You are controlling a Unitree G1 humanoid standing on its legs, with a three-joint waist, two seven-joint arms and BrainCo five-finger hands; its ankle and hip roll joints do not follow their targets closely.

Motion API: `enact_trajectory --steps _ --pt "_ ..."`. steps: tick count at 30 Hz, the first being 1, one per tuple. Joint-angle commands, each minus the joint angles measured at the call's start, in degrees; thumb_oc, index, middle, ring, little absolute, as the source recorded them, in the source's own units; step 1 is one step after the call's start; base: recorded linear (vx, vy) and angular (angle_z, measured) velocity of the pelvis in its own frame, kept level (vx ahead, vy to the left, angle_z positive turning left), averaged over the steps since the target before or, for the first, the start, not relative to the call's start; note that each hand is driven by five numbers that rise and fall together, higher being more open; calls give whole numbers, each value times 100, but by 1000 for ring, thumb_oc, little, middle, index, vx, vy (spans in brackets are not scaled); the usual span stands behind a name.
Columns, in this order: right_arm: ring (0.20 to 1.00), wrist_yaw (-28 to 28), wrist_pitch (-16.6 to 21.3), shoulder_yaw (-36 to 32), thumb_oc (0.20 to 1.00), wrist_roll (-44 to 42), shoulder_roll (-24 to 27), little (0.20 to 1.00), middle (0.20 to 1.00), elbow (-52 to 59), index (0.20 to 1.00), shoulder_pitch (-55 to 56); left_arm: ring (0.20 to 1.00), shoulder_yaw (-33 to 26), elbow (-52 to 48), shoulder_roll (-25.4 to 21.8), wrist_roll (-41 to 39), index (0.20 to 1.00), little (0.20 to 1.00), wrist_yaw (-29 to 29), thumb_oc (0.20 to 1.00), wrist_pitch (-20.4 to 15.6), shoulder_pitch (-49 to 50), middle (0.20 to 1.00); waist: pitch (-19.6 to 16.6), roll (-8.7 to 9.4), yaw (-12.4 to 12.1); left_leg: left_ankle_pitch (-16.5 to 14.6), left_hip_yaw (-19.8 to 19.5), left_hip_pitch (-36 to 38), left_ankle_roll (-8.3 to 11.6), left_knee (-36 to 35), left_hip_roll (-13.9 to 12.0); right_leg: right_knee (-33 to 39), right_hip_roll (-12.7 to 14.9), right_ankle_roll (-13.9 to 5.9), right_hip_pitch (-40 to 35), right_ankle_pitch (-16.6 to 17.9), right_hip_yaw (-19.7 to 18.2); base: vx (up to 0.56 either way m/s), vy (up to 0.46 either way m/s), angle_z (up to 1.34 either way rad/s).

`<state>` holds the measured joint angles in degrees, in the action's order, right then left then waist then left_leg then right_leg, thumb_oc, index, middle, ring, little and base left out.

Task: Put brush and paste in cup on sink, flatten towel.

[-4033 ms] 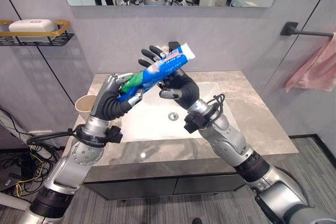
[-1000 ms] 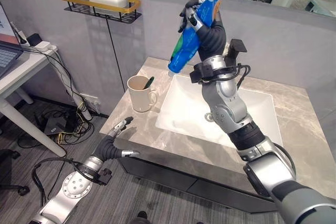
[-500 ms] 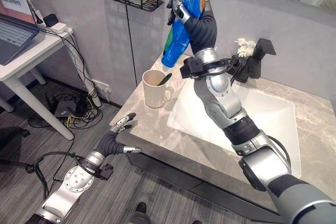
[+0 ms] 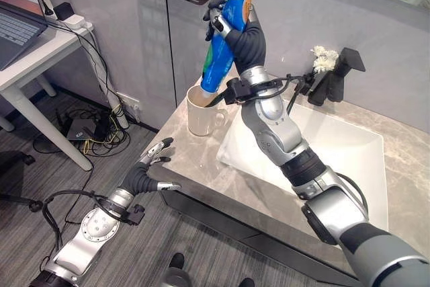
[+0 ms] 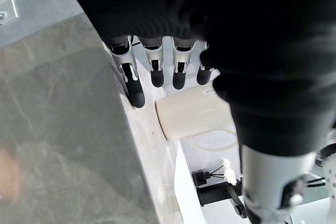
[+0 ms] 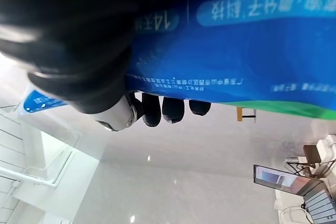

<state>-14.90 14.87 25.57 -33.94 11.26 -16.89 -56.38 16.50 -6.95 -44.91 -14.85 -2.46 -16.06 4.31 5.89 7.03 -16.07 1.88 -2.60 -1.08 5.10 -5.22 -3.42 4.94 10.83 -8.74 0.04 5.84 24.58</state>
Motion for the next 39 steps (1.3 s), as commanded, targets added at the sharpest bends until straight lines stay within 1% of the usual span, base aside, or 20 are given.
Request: enact_trajectory --steps 1,6,14,22,28,33,35,39 --pt "200 -55 231 -115 200 93 107 200 200 56 200 -808 1000 146 -45 -496 190 1000 1000 -104 1000 -22 96 1000 -87 272 -95 62 89 -289 -235 22 233 6 513 -256 -246 247 -227 0 0 0" --pt "200 -88 210 -99 200 97 6 200 200 -174 200 -820 1000 197 24 -448 222 1000 1000 -164 1000 -19 39 1000 -93 279 -119 48 78 -282 -241 22 235 6 509 -250 -257 245 -229 6 1 0" --pt "200 -30 158 -87 200 71 6 200 200 -449 200 -657 1000 235 147 -315 100 1000 1000 -159 1000 3 32 1000 -107 272 -140 45 40 -272 -241 22 238 6 505 -252 -321 242 -136 18 2 3" --pt "200 -19 139 -25 200 96 -116 200 200 -456 200 -547 1000 314 197 -233 145 1000 1000 -222 1000 15 26 1000 -102 237 -190 31 33 -268 -253 22 233 6 493 -245 -323 224 -136 22 -2 4" --pt "200 -46 140 -21 200 251 -94 200 200 -357 200 -531 1000 361 230 -219 139 1000 1000 -224 1000 13 -16 1000 -67 240 -209 41 25 -305 -249 22 230 6 491 -255 -300 215 -117 0 0 0" --pt "200 -146 188 -52 200 385 -208 200 200 -204 200 -425 1000 392 194 -214 186 1000 1000 -243 1000 5 -58 1000 -3 298 -256 49 6 -365 -256 22 238 6 487 -263 -266 211 -94 0 0 0" --pt "200 -152 207 -17 200 413 -320 200 200 -170 200 -375 1000 389 177 -209 173 1000 1000 -254 1000 25 -38 1000 41 362 -294 41 9 -379 -258 22 243 6 473 -261 -245 220 -98 2 -5 2" --pt "200 -141 201 7 200 436 -336 200 200 -129 200 -350 1000 340 130 -220 160 1000 1000 -264 1000 29 1 1000 55 392 -311 43 8 -387 -258 22 243 6 462 -257 -238 220 -99 0 0 0"
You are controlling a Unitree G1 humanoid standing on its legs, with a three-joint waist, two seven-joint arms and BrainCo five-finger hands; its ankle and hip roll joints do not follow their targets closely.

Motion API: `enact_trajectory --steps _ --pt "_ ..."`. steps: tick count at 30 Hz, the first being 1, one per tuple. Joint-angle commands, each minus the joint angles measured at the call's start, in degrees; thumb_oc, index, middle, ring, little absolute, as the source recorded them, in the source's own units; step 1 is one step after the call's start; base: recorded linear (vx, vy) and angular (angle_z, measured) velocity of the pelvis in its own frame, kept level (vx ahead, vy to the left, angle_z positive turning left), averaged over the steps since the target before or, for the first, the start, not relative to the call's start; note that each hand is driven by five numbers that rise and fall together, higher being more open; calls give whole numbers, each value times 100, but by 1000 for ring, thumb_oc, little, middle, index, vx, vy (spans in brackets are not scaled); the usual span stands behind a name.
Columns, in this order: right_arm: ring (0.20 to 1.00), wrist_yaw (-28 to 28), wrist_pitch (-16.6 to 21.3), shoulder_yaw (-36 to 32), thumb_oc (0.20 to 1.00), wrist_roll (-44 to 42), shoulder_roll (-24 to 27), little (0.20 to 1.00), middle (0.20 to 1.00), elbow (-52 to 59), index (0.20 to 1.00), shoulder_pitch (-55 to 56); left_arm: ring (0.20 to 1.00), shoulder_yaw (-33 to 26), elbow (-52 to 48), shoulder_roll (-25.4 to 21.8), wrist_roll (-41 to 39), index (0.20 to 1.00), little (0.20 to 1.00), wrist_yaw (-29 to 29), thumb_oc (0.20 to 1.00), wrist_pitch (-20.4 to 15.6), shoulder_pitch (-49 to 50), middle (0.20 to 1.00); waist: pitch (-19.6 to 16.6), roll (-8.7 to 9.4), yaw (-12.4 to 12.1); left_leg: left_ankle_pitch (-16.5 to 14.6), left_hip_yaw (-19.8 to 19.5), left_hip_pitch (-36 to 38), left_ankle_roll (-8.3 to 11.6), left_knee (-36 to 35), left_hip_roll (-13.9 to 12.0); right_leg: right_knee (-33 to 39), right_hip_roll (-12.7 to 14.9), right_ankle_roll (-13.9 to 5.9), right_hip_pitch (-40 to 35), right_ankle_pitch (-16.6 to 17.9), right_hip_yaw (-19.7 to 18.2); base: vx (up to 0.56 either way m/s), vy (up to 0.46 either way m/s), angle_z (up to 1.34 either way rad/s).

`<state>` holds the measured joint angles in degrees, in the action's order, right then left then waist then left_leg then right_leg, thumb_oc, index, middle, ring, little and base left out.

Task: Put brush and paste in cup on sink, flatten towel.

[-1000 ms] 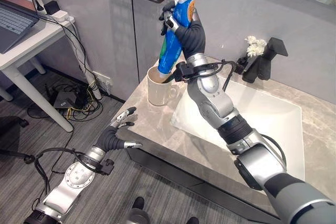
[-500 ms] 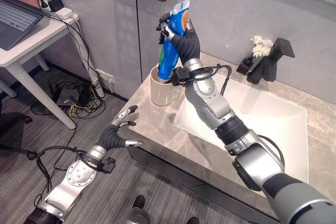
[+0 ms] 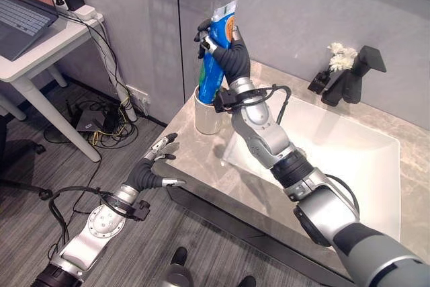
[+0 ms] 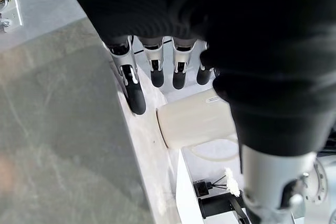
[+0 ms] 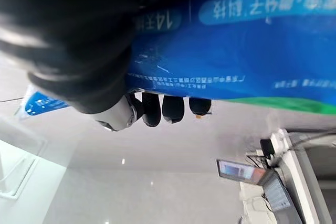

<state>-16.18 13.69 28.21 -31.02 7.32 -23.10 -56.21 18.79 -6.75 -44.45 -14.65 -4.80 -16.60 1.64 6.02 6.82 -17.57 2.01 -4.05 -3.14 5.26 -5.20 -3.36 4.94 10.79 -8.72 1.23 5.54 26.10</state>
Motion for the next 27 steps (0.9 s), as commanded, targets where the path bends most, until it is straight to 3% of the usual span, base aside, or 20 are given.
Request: enact_trajectory --steps 1,10,11,12,13,14,27 --pt "200 -9 323 -255 200 130 32 200 200 490 200 -358 1000 110 124 -258 145 1000 1000 -35 1000 82 278 1000 50 427 -166 31 157 -181 -275 20 237 6 464 -260 -358 252 -250 0 0 0" --pt "200 9 335 -216 200 152 -88 200 200 475 200 -112 1000 162 175 -168 138 1000 1000 -51 1000 88 274 1000 53 432 -128 17 201 -152 -285 20 228 6 476 -256 -348 266 -278 -7 6 0" --pt "263 21 335 -209 263 145 -90 263 263 459 263 -85 1000 172 187 -163 146 1000 1000 -47 1000 84 273 1000 54 431 -124 16 198 -150 -287 20 229 6 476 -256 -346 270 -279 0 0 0" --pt "501 27 329 -197 501 152 -84 501 501 455 501 -73 1000 185 193 -169 150 1000 1000 -44 1000 81 272 1000 53 430 -120 16 195 -151 -288 20 230 6 474 -255 -344 270 -283 0 0 0" --pt "906 21 315 -189 906 189 -68 906 906 446 906 -66 1000 192 201 -172 155 1000 1000 -40 1000 83 273 1000 53 429 -118 16 195 -150 -288 20 227 6 473 -255 -340 269 -279 0 0 0" --pt "1000 11 315 -192 1000 211 -73 1000 1000 432 1000 -57 1000 207 234 -161 177 1000 1000 -38 1000 83 277 1000 53 428 -112 18 194 -150 -286 20 223 6 472 -254 -338 269 -285 0 0 0" --pt "1000 -101 314 -243 1000 325 -162 1000 1000 452 1000 8 1000 342 246 -170 188 1000 1000 5 1000 111 213 1000 33 413 -86 27 233 -157 -268 20 199 6 457 -238 -310 272 -348 -2 0 0"
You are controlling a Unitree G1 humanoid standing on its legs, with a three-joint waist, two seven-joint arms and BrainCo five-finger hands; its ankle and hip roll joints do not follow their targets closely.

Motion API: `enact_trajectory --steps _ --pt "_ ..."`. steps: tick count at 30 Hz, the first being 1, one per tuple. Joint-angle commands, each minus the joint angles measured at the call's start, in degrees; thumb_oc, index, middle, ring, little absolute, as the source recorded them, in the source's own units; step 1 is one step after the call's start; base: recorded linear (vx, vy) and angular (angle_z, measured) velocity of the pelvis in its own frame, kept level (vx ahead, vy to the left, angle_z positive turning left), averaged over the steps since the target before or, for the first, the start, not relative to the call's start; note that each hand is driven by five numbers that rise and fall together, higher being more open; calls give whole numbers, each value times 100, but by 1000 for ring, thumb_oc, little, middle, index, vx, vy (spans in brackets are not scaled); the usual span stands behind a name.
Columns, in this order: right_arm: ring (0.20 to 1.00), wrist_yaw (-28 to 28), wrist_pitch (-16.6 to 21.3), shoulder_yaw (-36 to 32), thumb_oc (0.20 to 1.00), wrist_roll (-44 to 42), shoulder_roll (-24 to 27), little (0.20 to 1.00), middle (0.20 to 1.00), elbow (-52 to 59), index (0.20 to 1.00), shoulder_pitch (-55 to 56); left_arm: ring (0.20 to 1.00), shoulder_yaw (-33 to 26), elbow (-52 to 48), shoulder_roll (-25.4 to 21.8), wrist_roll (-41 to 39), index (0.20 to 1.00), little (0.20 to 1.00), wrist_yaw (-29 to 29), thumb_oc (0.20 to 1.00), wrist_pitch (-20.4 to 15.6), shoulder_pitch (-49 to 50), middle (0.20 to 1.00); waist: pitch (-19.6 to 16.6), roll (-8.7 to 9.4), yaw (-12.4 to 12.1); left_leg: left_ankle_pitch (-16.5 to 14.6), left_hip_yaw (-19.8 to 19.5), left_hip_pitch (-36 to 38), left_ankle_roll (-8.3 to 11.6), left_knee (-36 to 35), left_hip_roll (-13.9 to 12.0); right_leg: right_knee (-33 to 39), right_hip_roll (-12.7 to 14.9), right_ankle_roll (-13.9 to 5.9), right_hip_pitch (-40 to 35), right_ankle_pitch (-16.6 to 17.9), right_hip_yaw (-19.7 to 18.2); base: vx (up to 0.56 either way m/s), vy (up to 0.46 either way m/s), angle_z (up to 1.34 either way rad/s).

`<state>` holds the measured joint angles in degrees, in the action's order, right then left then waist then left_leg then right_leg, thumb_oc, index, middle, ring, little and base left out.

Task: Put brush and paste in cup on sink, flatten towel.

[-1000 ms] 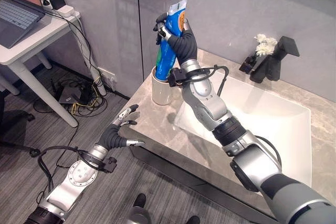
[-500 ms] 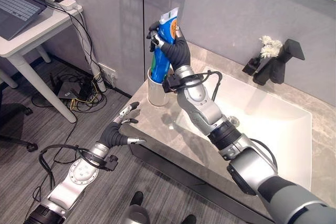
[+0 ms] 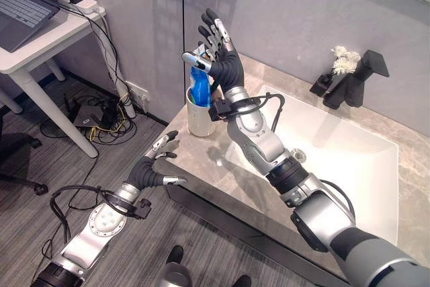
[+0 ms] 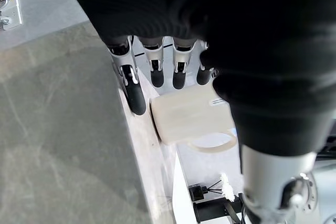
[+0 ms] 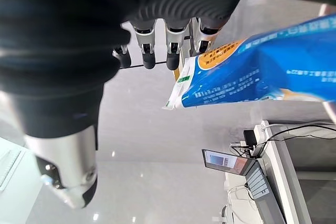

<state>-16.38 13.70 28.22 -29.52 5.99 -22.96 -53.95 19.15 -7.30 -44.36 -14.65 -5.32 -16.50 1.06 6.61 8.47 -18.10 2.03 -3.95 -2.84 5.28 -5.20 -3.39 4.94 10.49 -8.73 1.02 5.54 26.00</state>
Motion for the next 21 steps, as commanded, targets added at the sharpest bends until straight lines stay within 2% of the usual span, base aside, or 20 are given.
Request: enact_trajectory --steps 1,8,14,21 --pt "1000 -81 309 -242 1000 204 -38 1000 1000 503 1000 -179 1000 331 310 -177 209 1000 1000 58 1000 117 251 1000 -37 230 -24 26 225 -181 -271 20 201 6 486 -236 -292 269 -338 0 0 0" --pt "1000 23 418 -310 1000 -90 -88 1000 1000 920 1000 -134 1000 408 361 -166 261 1000 1000 87 1000 97 191 1000 -79 139 8 21 260 -150 -262 20 186 6 506 -238 -298 278 -383 0 0 0" --pt "1000 -183 446 -445 1000 524 170 1000 1000 1846 1000 -144 1000 470 409 -151 379 1000 1000 46 1000 77 105 1000 -162 3 115 13 315 -103 -248 20 169 6 511 -236 -307 276 -438 -6 2 -2" --pt "1000 -427 441 -1066 1000 1757 1224 1000 1000 3381 1000 499 1000 259 254 -37 424 1000 1000 45 1000 7 252 1000 -268 -189 482 -33 486 -13 -249 20 152 6 521 -255 -266 269 -625 -4 20 -9"
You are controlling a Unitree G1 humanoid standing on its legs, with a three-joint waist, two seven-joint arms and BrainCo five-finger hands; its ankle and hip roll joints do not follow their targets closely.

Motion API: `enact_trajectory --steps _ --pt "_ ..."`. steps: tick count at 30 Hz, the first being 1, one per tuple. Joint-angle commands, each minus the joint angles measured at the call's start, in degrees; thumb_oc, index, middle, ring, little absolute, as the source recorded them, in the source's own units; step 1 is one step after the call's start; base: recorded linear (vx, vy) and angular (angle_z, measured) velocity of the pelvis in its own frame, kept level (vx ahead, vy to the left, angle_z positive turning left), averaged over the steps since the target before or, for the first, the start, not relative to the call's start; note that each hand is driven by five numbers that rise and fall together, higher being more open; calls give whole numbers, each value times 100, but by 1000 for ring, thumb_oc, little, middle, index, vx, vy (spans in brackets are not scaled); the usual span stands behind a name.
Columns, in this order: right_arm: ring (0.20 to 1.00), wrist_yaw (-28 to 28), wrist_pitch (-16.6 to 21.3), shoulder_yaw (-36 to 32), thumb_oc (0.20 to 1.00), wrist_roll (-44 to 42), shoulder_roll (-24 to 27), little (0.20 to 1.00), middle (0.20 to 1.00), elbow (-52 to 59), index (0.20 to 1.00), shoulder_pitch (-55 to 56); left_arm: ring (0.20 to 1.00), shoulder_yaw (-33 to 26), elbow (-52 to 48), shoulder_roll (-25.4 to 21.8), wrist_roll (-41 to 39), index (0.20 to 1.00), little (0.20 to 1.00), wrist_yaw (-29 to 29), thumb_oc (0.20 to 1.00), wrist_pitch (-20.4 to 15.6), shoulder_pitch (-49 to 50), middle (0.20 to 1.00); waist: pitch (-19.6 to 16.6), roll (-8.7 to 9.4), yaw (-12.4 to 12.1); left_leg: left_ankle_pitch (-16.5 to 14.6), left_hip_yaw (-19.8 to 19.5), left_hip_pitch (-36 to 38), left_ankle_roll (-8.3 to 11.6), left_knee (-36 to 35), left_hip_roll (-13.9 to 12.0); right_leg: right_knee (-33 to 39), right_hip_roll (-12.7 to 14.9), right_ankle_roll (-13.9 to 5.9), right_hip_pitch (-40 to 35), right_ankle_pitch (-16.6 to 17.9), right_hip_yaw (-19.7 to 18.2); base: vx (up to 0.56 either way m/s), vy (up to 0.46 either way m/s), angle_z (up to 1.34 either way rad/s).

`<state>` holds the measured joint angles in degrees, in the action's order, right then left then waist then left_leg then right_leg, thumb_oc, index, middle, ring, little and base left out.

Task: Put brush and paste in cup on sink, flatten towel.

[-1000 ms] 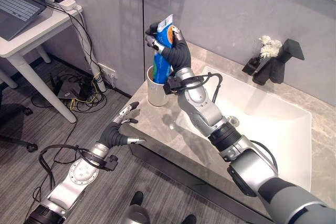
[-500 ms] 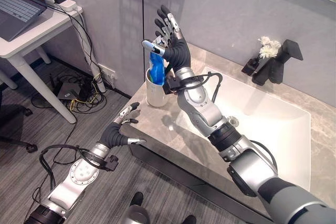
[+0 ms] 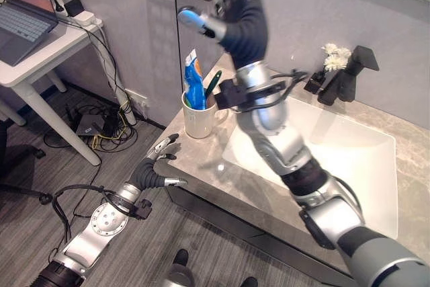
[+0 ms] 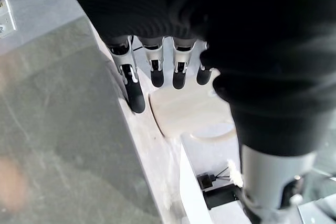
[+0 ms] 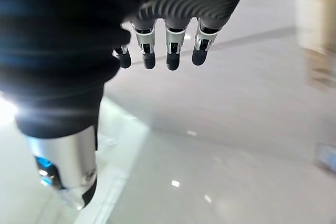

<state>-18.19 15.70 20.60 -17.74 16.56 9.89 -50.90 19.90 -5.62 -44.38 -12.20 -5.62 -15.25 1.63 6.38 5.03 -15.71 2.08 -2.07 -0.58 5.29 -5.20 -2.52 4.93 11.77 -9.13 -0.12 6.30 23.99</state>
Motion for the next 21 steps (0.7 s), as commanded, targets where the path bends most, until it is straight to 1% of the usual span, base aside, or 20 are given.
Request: enact_trajectory --steps 1,2,3,4,5,6,7,9,10,11,12,13,14,15,16,17,18,19,20,21 --pt "1000 -168 304 -532 1000 663 452 1000 1000 276 1000 487 1000 78 30 26 107 1000 1000 103 1000 -125 252 1000 -246 125 375 -50 335 -218 -260 20 69 7 395 -225 -130 196 -471 4 34 -16" --pt "1000 -184 340 -776 1000 683 577 1000 1000 468 1000 815 1000 7 -13 88 42 1000 1000 131 1000 -148 329 1000 -257 84 450 -60 377 -201 -264 20 64 7 398 -231 -117 201 -511 30 41 -18" --pt "1000 -363 412 -1274 1000 1029 915 1000 1000 659 1000 1397 1000 -167 -59 143 -27 1000 1000 155 1000 -179 481 1000 -267 23 579 -126 445 -148 -263 20 49 7 387 -254 -114 178 -567 16 41 -23" --pt "1000 -395 399 -1526 1000 1111 914 1000 1000 864 1000 1729 1000 -212 -71 170 -51 1000 1000 181 1000 -202 560 1000 -297 7 624 -100 471 -161 -276 20 56 7 397 -255 -71 208 -601 26 39 -28" --pt "1000 -627 432 -2122 1000 1634 1306 1000 1000 852 1000 2330 1000 -364 -136 215 -110 1000 1000 247 1000 -210 699 1000 -310 -34 754 -127 502 -141 -282 20 56 7 391 -272 -49 206 -651 -13 40 -36" --pt "1000 -797 386 -2712 1000 1909 1461 1000 1000 881 1000 2920 1000 -567 -160 259 -157 1000 1000 292 1000 -282 862 1000 -299 -68 893 -96 552 -146 -291 20 55 7 398 -268 -1 249 -693 32 33 -28" --pt "1000 -860 371 -3006 1000 1947 1417 1000 1000 1012 1000 3215 1000 -645 -169 287 -197 1000 1000 318 1000 -293 952 1000 -332 -79 950 -137 568 -141 -286 20 51 7 391 -284 17 215 -731 38 32 -20" --pt "1000 -1221 359 -3962 1000 2220 1514 1000 1000 697 1000 3930 1000 -873 -173 363 -270 1000 1000 405 1000 -301 1177 1000 -350 -123 1116 -160 623 -127 -302 20 56 7 378 -296 81 226 -821 61 17 -24" --pt "1000 -1353 442 -4429 1000 1865 1226 1000 1000 403 1000 4237 1000 -1001 -64 506 -414 1000 1000 446 1000 -253 1317 1000 -339 -180 1247 -177 665 -123 -304 20 50 7 379 -305 119 228 -870 43 4 -32" --pt "1000 -1331 473 -4455 1000 1824 1223 1000 1000 392 1000 4272 1000 -991 -65 483 -430 1000 1000 462 1000 -254 1327 1000 -361 -167 1228 -180 668 -127 -303 20 49 7 378 -306 124 227 -873 37 1 -25" --pt "1000 -1384 503 -4640 1000 1604 1107 1000 1000 64 1000 4505 645 -1069 27 568 -552 645 645 494 645 -223 1379 645 -354 -187 1298 -188 690 -128 -304 20 52 7 377 -307 151 231 -904 15 -5 -25" --pt "1000 -1463 490 -4813 1000 1556 999 1000 1000 -135 1000 4705 501 -1121 145 658 -571 501 501 481 501 -199 1421 501 -332 -209 1366 -188 709 -130 -303 20 54 7 375 -307 172 232 -936 22 -6 -19" --pt "1000 -1542 442 -4985 1000 1601 928 1000 1000 -326 1000 4959 206 -1174 216 719 -543 206 206 469 206 -197 1475 206 -342 -230 1395 -196 731 -123 -300 20 51 7 368 -304 187 232 -966 26 -13 -13" --pt "1000 -1689 320 -5150 1000 1714 860 1000 1000 -629 1000 5182 200 -1224 253 743 -504 200 200 472 200 -190 1494 200 -335 -255 1447 -200 754 -118 -297 20 42 7 368 -302 202 230 -988 24 -10 -16" --pt "1000 -1714 332 -5147 1000 1728 864 1000 1000 -649 1000 5195 200 -1208 254 738 -498 200 200 473 200 -192 1500 200 -348 -254 1433 -204 754 -115 -295 20 39 7 366 -301 199 228 -988 40 -34 -19" --pt "1000 -2158 75 -5390 1000 1808 843 1000 1000 -1755 1000 5530 200 -1260 260 769 -493 200 200 473 200 -237 1532 200 -356 -307 1530 -212 787 -94 -282 20 19 7 349 -298 208 213 -1018 33 -34 -19" --pt "1000 -2366 34 -5376 1000 1778 880 1000 1000 -2192 1000 5541 200 -1241 248 752 -499 200 200 450 200 -255 1508 200 -357 -331 1548 -213 796 -87 -272 20 10 7 344 -299 214 211 -1034 31 -34 -9" --pt "1000 -2396 65 -5358 1000 1771 911 1000 1000 -2258 1000 5518 200 -1234 250 750 -500 200 200 445 200 -257 1506 200 -358 -334 1543 -215 798 -86 -270 20 7 7 341 -298 214 210 -1036 3 -16 -4" --pt "1000 -2543 68 -5383 1000 1503 817 1000 1000 -2802 1000 5463 200 -1190 264 775 -517 200 200 417 200 -270 1486 200 -358 -360 1570 -216 814 -80 -263 20 1 7 337 -297 221 210 -1051 -20 -10 -4" --pt "1000 -2662 350 -5379 1000 836 722 1000 1000 -3569 1000 5252 200 -1106 314 783 -544 200 200 358 200 -277 1426 200 -342 -386 1574 -191 838 -71 -257 20 -8 7 330 -282 229 235 -1054 -2 -14 -6"
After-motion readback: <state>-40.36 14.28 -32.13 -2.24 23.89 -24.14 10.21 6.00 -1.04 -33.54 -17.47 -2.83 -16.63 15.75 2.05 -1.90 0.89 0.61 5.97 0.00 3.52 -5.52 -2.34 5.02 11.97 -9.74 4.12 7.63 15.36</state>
